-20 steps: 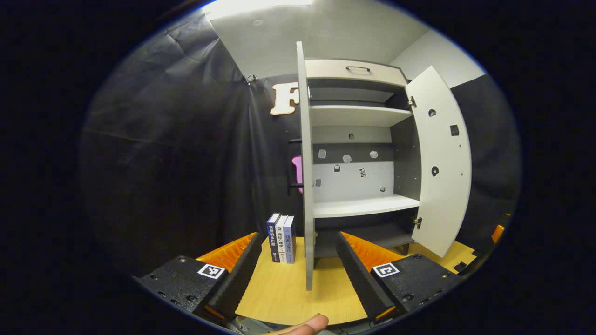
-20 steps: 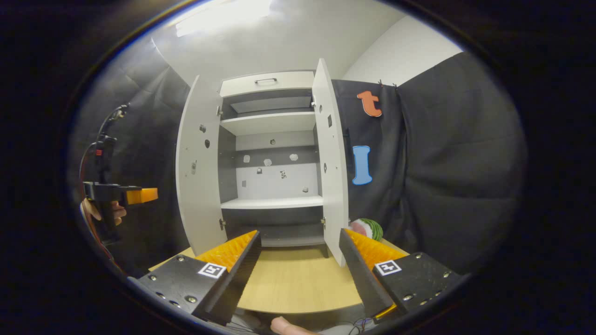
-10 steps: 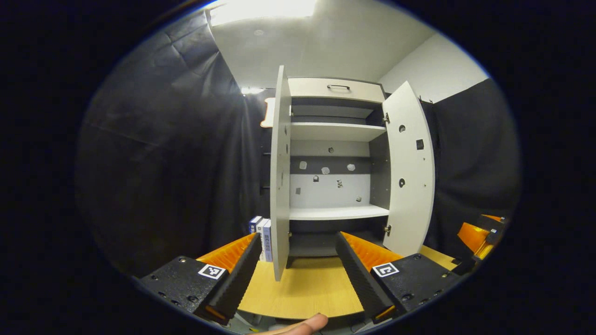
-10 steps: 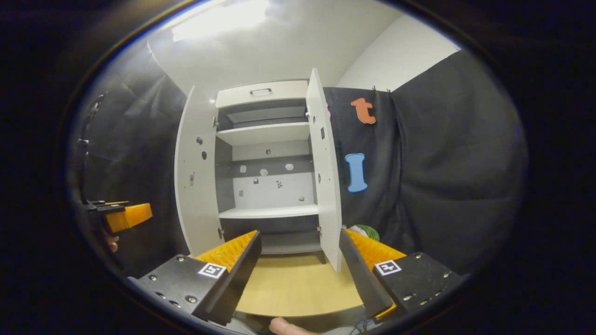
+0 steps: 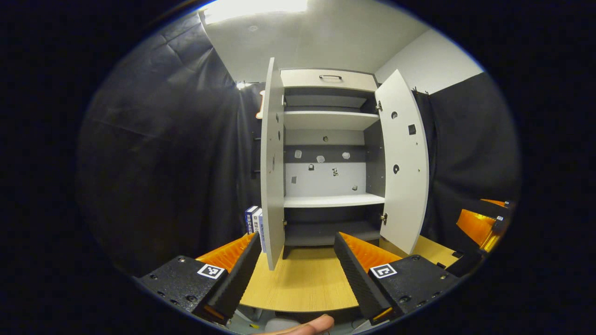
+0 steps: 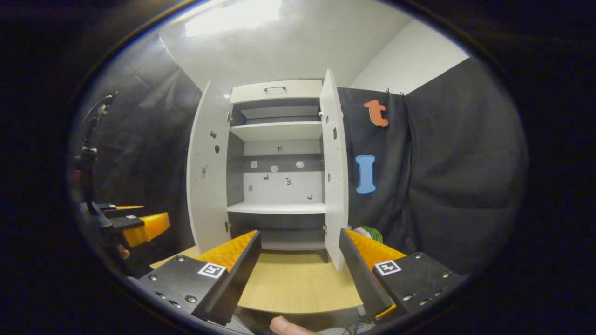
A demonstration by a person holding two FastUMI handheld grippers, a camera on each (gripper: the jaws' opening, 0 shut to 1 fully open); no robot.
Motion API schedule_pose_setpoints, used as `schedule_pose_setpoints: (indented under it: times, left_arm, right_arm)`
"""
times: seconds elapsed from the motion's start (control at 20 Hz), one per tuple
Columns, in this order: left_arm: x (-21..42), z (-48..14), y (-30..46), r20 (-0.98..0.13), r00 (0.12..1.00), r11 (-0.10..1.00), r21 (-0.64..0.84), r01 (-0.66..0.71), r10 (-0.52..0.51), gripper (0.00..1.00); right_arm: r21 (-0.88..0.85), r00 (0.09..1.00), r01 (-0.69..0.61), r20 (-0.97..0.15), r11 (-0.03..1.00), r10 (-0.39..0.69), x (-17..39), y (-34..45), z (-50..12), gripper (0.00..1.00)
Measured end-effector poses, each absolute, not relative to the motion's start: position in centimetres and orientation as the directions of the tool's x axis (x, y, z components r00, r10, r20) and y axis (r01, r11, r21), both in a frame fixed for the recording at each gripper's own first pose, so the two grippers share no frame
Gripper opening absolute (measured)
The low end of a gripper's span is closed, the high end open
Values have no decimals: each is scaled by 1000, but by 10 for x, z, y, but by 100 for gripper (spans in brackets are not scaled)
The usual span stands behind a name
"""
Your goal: Open the right door of the double-door shoe cabinet with the right hand, and open the left door with the left hand.
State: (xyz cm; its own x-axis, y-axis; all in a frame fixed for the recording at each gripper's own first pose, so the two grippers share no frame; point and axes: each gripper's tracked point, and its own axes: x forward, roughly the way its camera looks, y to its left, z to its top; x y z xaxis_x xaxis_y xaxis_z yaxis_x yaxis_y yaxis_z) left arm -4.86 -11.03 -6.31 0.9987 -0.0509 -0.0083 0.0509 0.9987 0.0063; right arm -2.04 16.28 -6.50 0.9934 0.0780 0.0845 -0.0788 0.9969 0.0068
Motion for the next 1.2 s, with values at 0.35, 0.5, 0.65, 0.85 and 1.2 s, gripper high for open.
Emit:
schedule_pose_setpoints:
  times: [0.35,0.5,0.65,0.85,1.2]
  left_arm:
    - [-52,-58,-109,7,998,998,-10,60,-60,98]
    - [-54,-56,-112,14,998,998,-4,67,-67,98]
    - [-56,-53,-119,26,997,997,6,75,-75,98]
    - [-59,-48,-130,43,995,996,24,90,-90,98]
    - [-57,-55,-146,16,995,994,-34,99,-98,98]
  right_arm:
    - [7,994,-69,81,998,68,-17,163,-70,100]
    - [12,994,-68,87,998,67,-18,161,-69,100]
    - [22,994,-69,90,997,67,-19,159,-69,100]
    - [-8,993,-65,97,998,65,-26,153,-70,100]
    - [29,990,-52,130,998,48,-29,130,-64,100]
